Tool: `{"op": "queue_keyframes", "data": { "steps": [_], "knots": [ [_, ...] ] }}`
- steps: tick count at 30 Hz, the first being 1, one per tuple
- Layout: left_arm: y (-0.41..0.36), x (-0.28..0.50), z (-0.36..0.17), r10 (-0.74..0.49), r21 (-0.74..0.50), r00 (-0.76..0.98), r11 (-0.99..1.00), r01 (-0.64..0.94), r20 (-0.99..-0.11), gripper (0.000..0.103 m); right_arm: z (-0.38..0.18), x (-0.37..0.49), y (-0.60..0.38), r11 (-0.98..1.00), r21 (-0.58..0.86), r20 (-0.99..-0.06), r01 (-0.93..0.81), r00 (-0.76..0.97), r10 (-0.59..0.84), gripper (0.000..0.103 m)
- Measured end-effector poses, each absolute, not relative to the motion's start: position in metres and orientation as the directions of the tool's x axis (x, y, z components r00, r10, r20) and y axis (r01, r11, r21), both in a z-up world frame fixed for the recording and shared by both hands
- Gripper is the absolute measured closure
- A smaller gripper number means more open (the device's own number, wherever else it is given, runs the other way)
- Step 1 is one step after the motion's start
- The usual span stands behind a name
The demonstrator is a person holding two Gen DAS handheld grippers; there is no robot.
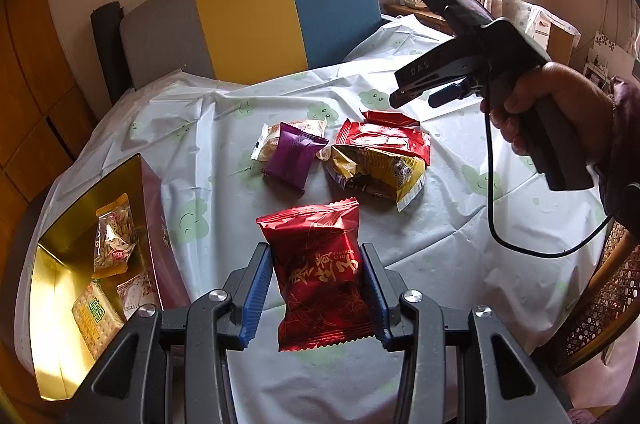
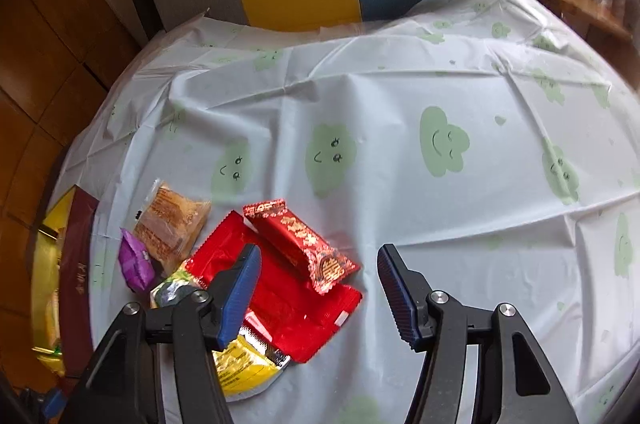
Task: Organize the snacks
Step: 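Carry the red pack into the gold tray and open the left tool while the right tool lifts the bar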
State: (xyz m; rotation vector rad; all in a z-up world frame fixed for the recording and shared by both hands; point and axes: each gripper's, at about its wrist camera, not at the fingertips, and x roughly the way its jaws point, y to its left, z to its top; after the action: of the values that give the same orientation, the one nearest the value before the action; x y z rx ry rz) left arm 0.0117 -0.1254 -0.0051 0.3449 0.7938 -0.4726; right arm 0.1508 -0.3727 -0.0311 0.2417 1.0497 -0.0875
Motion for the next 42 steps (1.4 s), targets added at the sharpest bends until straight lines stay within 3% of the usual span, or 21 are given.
{"op": "queue_keyframes", "data": {
  "steps": [8,13,14,21,28,34,42],
  "knots": [
    [-0.120,0.013,0.002,-0.282,0.105,0.610,0.848,0.520,-0.740,0.059,-0.055,0.177,-0.361,0.992,0.065,-0.878,0.108,0.478,0.005,0.044],
    [-0.114,0.016,0.007,-0.283,0.091,0.614,0.858,0.505,-0.737,0.059,-0.061,0.179,-0.360,0.993,0.097,-0.886,0.074,0.461,0.052,0.073],
    [-0.113,0.017,0.009,-0.286,0.087,0.616,0.860,0.502,-0.734,0.059,-0.062,0.179,-0.358,0.993,0.089,-0.889,0.071,0.454,0.048,0.075],
    [-0.081,0.032,0.033,-0.316,-0.009,0.626,0.897,0.443,-0.712,0.059,-0.064,0.177,-0.353,0.996,0.057,-0.894,0.064,0.447,0.022,0.077],
    [0.018,0.083,0.050,-0.256,-0.171,0.648,0.966,0.192,-0.717,0.059,-0.066,0.178,-0.351,0.996,0.045,-0.896,0.071,0.444,0.008,0.076],
    [0.092,0.123,0.024,-0.188,-0.240,0.597,0.971,-0.007,-0.780,0.059,-0.066,0.178,-0.348,0.998,0.020,-0.896,0.064,0.443,-0.010,0.076],
    [0.144,0.170,-0.014,-0.166,-0.291,0.534,0.943,-0.159,-0.829,0.059,-0.068,0.177,-0.340,0.998,-0.010,-0.897,0.056,0.440,-0.034,0.076]
  ]
}}
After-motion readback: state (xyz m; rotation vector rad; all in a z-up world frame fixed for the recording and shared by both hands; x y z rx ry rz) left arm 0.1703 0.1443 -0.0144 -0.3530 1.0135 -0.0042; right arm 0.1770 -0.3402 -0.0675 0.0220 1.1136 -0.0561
